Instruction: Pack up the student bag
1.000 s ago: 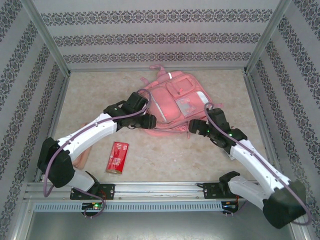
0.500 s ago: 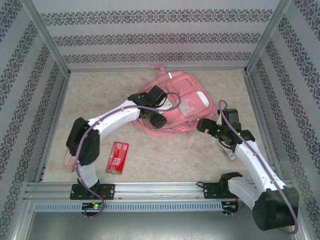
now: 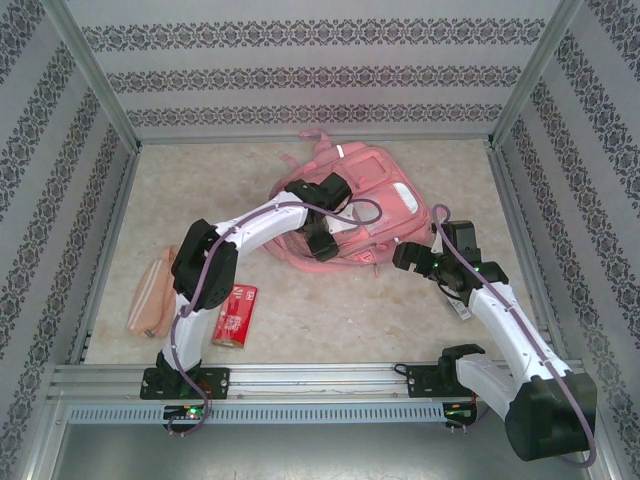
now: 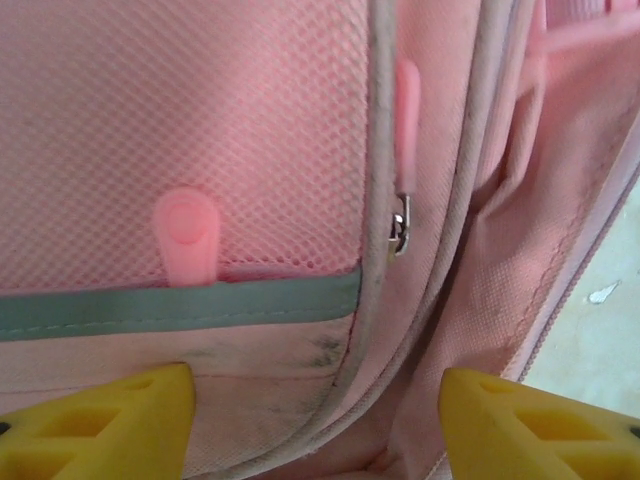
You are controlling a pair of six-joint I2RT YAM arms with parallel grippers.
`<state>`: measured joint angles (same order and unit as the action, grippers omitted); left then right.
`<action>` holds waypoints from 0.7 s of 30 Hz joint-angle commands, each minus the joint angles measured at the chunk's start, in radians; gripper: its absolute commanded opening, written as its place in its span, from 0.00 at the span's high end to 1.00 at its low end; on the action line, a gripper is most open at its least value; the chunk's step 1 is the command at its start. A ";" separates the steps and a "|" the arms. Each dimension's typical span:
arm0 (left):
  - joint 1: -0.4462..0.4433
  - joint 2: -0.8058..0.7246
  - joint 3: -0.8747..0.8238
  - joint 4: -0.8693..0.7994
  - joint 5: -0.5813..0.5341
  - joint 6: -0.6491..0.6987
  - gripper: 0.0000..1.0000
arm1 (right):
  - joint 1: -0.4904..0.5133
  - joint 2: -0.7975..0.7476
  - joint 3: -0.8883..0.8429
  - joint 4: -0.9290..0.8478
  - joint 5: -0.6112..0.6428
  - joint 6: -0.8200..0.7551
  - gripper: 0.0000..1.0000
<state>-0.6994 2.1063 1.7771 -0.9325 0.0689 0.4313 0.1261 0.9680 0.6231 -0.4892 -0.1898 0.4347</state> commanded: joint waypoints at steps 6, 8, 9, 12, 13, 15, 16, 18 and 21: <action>-0.010 0.021 -0.021 0.047 -0.138 0.112 0.42 | -0.005 0.059 0.019 0.017 -0.070 -0.030 0.07; -0.011 0.024 -0.007 0.071 -0.152 0.119 0.67 | -0.006 0.067 0.020 0.020 -0.076 -0.023 0.09; -0.011 0.018 0.002 0.081 -0.156 0.117 0.84 | -0.005 0.070 0.023 0.016 -0.077 -0.019 0.11; -0.011 -0.034 -0.007 0.135 -0.137 0.102 1.00 | -0.001 0.086 0.055 -0.034 -0.050 -0.026 0.16; -0.011 -0.059 -0.021 0.167 -0.140 0.097 1.00 | 0.002 0.103 0.078 -0.061 -0.034 -0.033 0.16; -0.009 -0.113 -0.067 0.235 -0.144 0.093 1.00 | 0.013 0.160 0.151 -0.115 -0.039 -0.089 0.20; -0.009 -0.135 -0.085 0.256 -0.136 0.098 1.00 | 0.023 0.187 0.184 -0.135 -0.033 -0.106 0.20; -0.008 -0.178 -0.114 0.285 -0.112 0.108 1.00 | 0.051 0.244 0.250 -0.153 -0.033 -0.164 0.23; -0.008 -0.223 -0.137 0.286 -0.078 0.141 1.00 | 0.079 0.319 0.314 -0.162 -0.100 -0.324 0.23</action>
<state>-0.7055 1.9629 1.6562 -0.7300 -0.0341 0.5396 0.1837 1.2404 0.8803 -0.5983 -0.2379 0.2798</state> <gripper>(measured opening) 0.049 0.769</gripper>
